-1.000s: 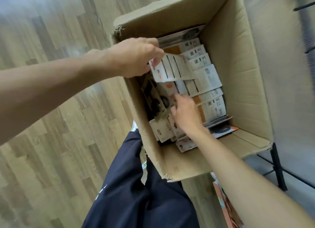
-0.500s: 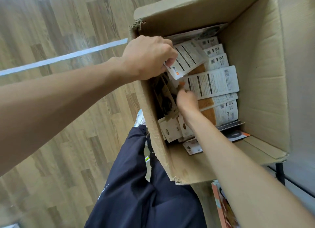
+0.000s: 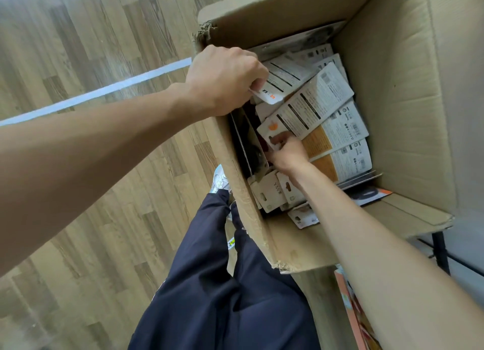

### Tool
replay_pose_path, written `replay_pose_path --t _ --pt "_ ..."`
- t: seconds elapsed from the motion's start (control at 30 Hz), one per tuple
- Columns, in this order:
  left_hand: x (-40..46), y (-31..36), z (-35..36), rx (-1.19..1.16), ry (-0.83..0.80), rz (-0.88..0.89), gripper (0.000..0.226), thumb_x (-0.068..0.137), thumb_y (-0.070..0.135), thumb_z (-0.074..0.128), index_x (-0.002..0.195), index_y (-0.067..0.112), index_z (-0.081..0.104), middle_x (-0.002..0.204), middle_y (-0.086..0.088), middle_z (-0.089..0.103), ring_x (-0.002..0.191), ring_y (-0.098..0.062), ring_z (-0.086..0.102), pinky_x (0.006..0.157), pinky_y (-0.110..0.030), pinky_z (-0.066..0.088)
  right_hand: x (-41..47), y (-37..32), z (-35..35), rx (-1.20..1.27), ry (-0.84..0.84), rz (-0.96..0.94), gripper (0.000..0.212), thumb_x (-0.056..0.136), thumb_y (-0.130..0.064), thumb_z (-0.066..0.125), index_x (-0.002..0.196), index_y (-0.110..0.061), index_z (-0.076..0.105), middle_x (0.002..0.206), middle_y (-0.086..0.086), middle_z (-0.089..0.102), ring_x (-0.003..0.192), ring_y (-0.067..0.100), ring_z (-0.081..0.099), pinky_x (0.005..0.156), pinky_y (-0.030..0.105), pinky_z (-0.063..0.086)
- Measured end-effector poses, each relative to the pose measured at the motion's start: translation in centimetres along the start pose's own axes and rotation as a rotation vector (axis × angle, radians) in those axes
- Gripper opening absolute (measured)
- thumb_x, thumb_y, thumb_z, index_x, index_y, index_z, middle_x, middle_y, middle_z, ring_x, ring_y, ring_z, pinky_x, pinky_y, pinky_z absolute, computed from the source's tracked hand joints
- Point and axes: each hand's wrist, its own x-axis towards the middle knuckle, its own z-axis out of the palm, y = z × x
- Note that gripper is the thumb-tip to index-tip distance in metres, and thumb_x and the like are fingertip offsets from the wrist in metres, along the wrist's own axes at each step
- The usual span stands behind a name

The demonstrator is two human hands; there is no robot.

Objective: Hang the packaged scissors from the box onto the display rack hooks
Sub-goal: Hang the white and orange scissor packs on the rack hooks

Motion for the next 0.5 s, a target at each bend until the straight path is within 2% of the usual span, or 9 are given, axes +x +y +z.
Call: replay_pose_path --t 0.13,0.2,0.27,0.3,0.37,0.43,0.5 --pt "-0.3 -0.1 0.3 -0.002 0.002 0.020 0.007 0.089 0.017 0.058 0.090 0.023 0.060 0.103 0.000 0.065 0.089 -0.029 0.060 0.061 -0.038 0.038 -1.1 1.2 0.9 -0.130 0.213 -0.089 0.016 0.088 -0.009 0.067 0.101 -0.018 0.062 0.116 0.006 0.057 0.110 0.025 0.055 0.094 0.035 0.049" --pt "-0.9 0.2 -0.4 -0.124 0.047 0.037 0.006 0.093 0.016 0.053 0.095 0.019 0.058 0.103 -0.002 0.064 0.094 -0.027 0.059 0.066 -0.040 0.044 -3.6 2.4 0.7 -0.240 0.282 -0.073 0.017 0.089 -0.005 0.062 0.100 -0.018 0.059 0.128 0.010 0.046 0.121 0.029 0.043 0.103 0.037 0.041" --pt "-2.1 1.4 -2.4 -0.308 0.065 0.017 0.007 0.096 0.015 0.047 0.097 0.015 0.054 0.101 -0.004 0.064 0.093 -0.023 0.058 0.071 -0.035 0.044 -7.4 3.1 -1.0 -0.228 0.344 -0.081 0.020 0.089 0.001 0.054 0.095 -0.018 0.053 0.126 0.008 0.040 0.119 0.030 0.040 0.103 0.036 0.037" --pt "-2.9 2.4 -3.8 -0.400 0.063 0.004 0.006 0.096 0.013 0.046 0.096 0.014 0.052 0.101 -0.004 0.065 0.091 -0.022 0.059 0.072 -0.033 0.043 -9.6 3.0 -2.7 -0.181 0.387 -0.088 0.022 0.089 0.004 0.050 0.093 -0.017 0.051 0.121 0.005 0.040 0.115 0.029 0.044 0.100 0.034 0.038" --pt "-5.3 4.7 -6.9 -0.530 0.052 -0.027 0.003 0.096 0.010 0.047 0.098 0.012 0.049 0.100 -0.005 0.066 0.087 -0.023 0.060 0.069 -0.032 0.042 -14.8 2.4 -6.3 -0.120 0.465 -0.104 0.021 0.094 0.003 0.044 0.092 -0.018 0.049 0.111 0.000 0.043 0.103 0.024 0.051 0.082 0.028 0.040" --pt "-8.4 5.9 -9.1 -0.566 0.019 -0.053 0.009 0.096 0.007 0.050 0.104 0.010 0.049 0.098 -0.007 0.067 0.085 -0.027 0.062 0.067 -0.034 0.044 -19.8 1.6 -9.1 -0.085 0.490 -0.166 0.018 0.098 -0.004 0.044 0.094 -0.021 0.049 0.103 -0.003 0.052 0.092 0.019 0.053 0.065 0.024 0.036" --pt "-10.0 6.6 -10.9 -0.572 0.033 -0.011 0.013 0.097 0.009 0.053 0.108 0.016 0.051 0.098 -0.004 0.068 0.088 -0.023 0.066 0.070 -0.031 0.050 -23.6 0.8 -12.0 -0.032 0.512 -0.265 0.015 0.102 -0.014 0.046 0.096 -0.027 0.050 0.095 -0.007 0.059 0.086 0.015 0.059 0.059 0.020 0.039"
